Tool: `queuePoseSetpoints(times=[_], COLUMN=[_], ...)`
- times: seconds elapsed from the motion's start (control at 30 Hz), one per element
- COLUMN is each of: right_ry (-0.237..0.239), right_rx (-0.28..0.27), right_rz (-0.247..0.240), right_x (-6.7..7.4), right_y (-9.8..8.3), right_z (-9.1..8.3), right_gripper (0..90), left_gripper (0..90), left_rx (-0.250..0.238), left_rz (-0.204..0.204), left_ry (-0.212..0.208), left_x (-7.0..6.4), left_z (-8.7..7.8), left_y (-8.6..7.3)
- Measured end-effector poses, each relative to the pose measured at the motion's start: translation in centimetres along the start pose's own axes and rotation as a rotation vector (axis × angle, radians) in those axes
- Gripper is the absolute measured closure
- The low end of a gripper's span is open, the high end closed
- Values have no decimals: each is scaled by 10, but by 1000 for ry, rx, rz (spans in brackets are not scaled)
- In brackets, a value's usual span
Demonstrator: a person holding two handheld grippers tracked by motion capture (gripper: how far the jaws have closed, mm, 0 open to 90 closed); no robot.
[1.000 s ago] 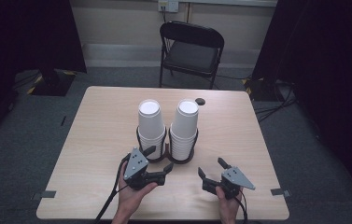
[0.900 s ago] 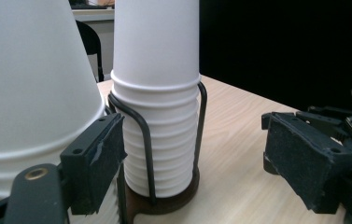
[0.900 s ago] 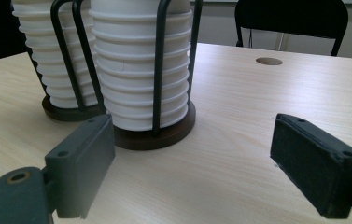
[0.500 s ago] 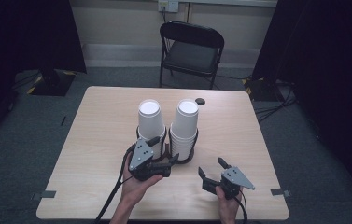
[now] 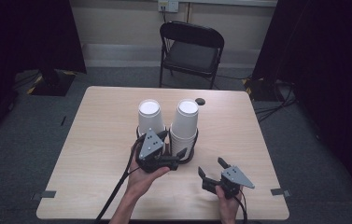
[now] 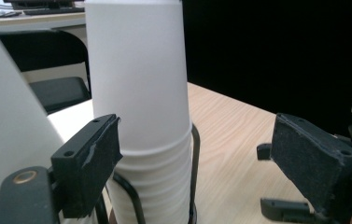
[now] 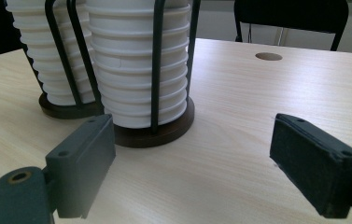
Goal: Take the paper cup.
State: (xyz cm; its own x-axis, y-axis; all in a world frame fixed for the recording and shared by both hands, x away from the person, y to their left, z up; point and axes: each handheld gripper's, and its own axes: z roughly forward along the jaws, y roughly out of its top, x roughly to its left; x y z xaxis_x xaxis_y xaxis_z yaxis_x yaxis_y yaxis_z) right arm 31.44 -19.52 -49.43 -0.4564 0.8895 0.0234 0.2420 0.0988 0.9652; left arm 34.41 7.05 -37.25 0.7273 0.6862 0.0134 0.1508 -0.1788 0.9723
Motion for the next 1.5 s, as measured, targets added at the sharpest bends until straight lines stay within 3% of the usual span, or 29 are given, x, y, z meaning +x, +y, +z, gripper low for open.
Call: queuePoseSetpoints(times=[0.07,0.17,0.27,0.37,0.53,0.67,0.7,0.83,1.0,1.1,1.17,1.27,1.4,1.5], right_ry=[0,-4,-7,-5,-11,-3,-8,-8,-5,4,5,9,11,12], right_rx=[-1,-2,-7,-5,-15,-14,-7,-8,-7,-12,-17,-10,-11,-14], right_rz=[-7,-12,-8,-17,-16,-6,-21,-22,-26,-14,-8,-14,-13,-9], right_x=[1,1,1,2,2,1,3,3,3,1,1,1,1,0], right_y=[0,0,0,0,-1,-1,0,0,0,0,-1,0,0,-1], right_z=[0,0,-1,0,-1,-1,-1,-1,0,-1,-1,-1,-1,-1], right_gripper=[136,136,136,136,136,137,136,136,136,137,138,140,141,140], left_gripper=[157,157,158,158,158,163,163,163,162,156,157,157,151,156], left_rx=[-10,0,-9,1,-4,0,-11,2,1,35,33,32,18,35], left_rz=[-4,34,17,53,65,61,43,69,65,78,52,51,38,47], left_ry=[-7,17,3,24,43,64,64,82,80,101,82,74,96,104], left_x=[-1,-3,-1,-2,2,6,9,10,13,16,19,19,18,19], left_z=[2,7,8,9,12,18,22,29,35,41,43,47,54,57], left_y=[4,9,13,21,34,38,40,47,53,61,64,64,65,66])
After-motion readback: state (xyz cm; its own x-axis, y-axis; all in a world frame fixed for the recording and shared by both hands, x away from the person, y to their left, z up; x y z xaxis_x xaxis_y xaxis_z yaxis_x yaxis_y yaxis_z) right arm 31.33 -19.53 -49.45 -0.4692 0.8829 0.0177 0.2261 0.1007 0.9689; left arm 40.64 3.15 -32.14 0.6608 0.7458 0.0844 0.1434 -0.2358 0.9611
